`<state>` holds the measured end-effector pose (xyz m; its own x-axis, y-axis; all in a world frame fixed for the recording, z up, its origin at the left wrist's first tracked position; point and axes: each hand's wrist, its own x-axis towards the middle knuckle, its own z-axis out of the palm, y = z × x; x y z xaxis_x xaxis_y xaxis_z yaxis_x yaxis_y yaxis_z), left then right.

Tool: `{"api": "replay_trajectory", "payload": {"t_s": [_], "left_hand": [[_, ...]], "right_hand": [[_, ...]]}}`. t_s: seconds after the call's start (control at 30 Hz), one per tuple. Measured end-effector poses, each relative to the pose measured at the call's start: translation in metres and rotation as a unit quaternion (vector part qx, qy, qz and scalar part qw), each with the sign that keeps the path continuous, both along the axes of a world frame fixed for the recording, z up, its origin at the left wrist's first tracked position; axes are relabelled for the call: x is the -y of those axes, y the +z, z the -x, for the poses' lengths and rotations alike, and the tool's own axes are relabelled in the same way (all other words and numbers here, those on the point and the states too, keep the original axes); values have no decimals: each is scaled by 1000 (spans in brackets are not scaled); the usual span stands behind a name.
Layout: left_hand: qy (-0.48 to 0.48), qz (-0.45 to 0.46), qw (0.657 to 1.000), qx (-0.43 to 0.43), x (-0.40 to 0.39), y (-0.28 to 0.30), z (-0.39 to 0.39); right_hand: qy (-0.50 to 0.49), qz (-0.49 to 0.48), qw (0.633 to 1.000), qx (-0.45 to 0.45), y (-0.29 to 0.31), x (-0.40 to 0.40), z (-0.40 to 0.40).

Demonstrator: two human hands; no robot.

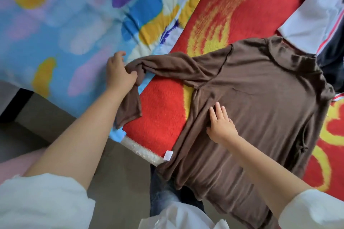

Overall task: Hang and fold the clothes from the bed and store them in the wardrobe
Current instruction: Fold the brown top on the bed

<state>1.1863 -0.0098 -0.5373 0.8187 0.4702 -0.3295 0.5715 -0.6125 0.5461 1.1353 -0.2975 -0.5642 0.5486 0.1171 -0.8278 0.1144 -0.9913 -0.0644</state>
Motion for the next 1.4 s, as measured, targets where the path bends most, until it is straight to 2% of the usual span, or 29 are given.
{"api": "replay_trajectory", "payload": {"t_s": [0.13,0.23,0.3,0.37,0.43,0.47,0.53,0.6,0.67,0.73,0.83,0.9,0.93,1.0,1.07,1.17,1.3,1.4], "left_hand": [[-107,-159,977,-95,12,-9,31],[-88,-181,969,-146,15,-12,47],[-46,-116,984,-129,14,-9,47],[9,0,998,-56,20,1,41],[35,100,994,26,33,21,27],[25,144,987,64,42,34,19],[-27,249,962,112,64,60,7],[-105,360,920,114,94,82,3],[-185,447,873,64,132,93,6],[-269,461,845,-21,170,92,13],[-449,339,800,-209,217,69,40],[-508,266,770,-280,233,49,66],[-507,248,775,-286,238,40,78],[-460,206,821,-267,232,26,88],[-412,114,870,-244,216,9,84],[-352,-13,915,-196,194,-7,67],[-309,-87,936,-141,188,-20,36],[-305,-130,936,-117,195,-33,21]], "right_hand": [[-21,-25,999,-8,1,2,-4],[-21,-55,998,-11,0,10,-7],[-34,-85,996,-17,-1,14,-8],[-90,-128,988,-12,3,21,-10],[-207,-168,964,8,10,31,-12],[-284,-187,940,21,13,38,-13],[-417,-216,881,51,18,57,-12],[-504,-226,829,83,26,83,-7],[-574,-230,779,99,37,111,4],[-615,-218,752,91,48,133,18],[-662,-193,722,56,61,160,49],[-685,-186,704,25,62,168,71],[-698,-181,693,12,62,171,84],[-716,-175,676,-11,56,169,106],[-734,-184,653,-12,47,160,120],[-747,-176,640,24,31,142,126],[-710,-134,686,86,15,111,113],[-703,-84,703,67,3,98,96]]}}
